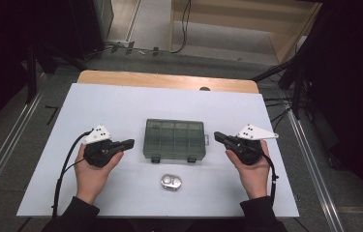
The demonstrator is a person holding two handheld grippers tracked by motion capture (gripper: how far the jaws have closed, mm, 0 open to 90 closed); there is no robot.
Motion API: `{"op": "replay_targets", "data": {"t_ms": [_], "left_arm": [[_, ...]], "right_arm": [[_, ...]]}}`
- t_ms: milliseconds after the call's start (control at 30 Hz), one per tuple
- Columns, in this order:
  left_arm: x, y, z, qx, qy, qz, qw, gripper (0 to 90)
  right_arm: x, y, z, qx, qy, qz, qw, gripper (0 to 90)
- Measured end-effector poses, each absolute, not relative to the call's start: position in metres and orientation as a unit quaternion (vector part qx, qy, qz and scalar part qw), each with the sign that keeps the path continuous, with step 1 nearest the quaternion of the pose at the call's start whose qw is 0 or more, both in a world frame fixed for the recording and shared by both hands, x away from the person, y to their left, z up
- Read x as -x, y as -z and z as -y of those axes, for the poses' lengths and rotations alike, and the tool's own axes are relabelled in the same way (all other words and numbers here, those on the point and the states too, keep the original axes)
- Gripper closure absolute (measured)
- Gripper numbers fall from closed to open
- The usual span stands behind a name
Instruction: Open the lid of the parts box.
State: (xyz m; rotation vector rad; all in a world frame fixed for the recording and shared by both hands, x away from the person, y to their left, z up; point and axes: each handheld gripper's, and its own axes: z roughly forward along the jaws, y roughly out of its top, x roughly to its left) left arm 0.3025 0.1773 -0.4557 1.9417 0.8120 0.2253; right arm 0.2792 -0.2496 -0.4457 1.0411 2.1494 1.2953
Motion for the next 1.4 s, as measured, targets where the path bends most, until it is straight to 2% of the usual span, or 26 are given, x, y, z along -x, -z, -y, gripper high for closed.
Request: {"op": "replay_targets", "data": {"t_ms": [133, 500, 1400], "left_arm": [[-0.302, 0.464, -0.175, -0.806, -0.073, -0.329, 0.487, 89.3], [-0.306, 0.484, -0.177, -0.819, -0.047, -0.333, 0.466, 89.3], [-0.312, 0.502, -0.164, -0.828, -0.044, -0.34, 0.444, 89.3]], "right_arm": [[-0.277, 0.453, 0.248, -0.389, -0.459, -0.778, 0.179, 88.4], [-0.275, 0.475, 0.238, -0.387, -0.427, -0.806, 0.137, 88.3], [-0.282, 0.5, 0.234, -0.387, -0.382, -0.832, 0.105, 88.4]]}}
